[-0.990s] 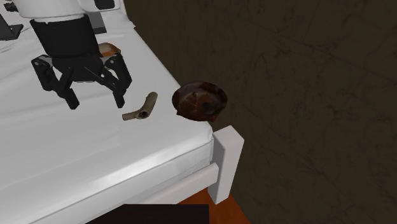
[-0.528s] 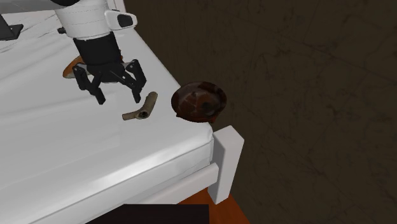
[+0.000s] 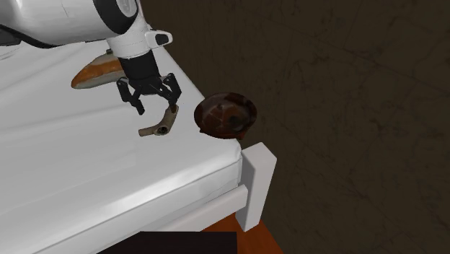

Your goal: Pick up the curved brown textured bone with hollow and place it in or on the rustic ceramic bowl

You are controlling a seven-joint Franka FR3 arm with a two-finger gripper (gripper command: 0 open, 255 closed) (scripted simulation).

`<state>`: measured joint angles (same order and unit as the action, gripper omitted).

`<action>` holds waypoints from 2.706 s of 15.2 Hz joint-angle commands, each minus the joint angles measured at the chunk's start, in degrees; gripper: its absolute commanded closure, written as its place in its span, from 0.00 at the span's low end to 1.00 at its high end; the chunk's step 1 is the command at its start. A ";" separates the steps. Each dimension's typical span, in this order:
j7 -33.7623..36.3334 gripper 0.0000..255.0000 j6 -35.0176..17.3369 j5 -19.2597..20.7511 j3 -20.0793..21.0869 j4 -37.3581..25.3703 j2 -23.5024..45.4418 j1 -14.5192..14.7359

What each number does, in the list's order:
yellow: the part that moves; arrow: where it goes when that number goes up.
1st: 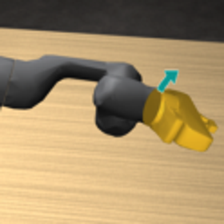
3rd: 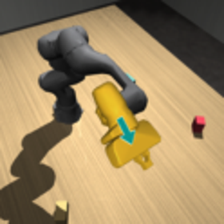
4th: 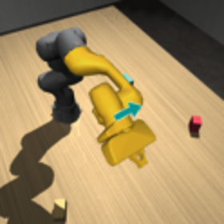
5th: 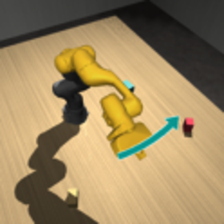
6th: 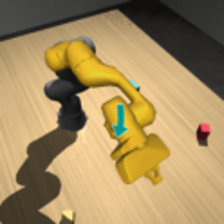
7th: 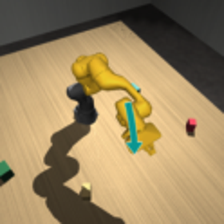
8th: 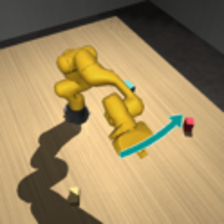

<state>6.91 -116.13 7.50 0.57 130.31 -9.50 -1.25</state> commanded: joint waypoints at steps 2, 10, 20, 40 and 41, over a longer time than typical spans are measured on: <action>1.86 0.00 -2.87 1.70 -0.06 -4.66 7.23 -0.48; 3.48 0.00 -8.07 3.37 -0.52 -5.94 13.55 -0.92; 3.64 0.00 -9.99 3.64 -0.67 -4.99 14.50 -1.07; 0.49 0.00 -25.04 0.82 -0.28 -0.17 13.58 -1.33; 0.57 0.00 -25.74 0.94 -0.32 -0.08 14.19 -1.36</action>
<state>7.65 -141.07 8.37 0.39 130.15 4.06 -2.45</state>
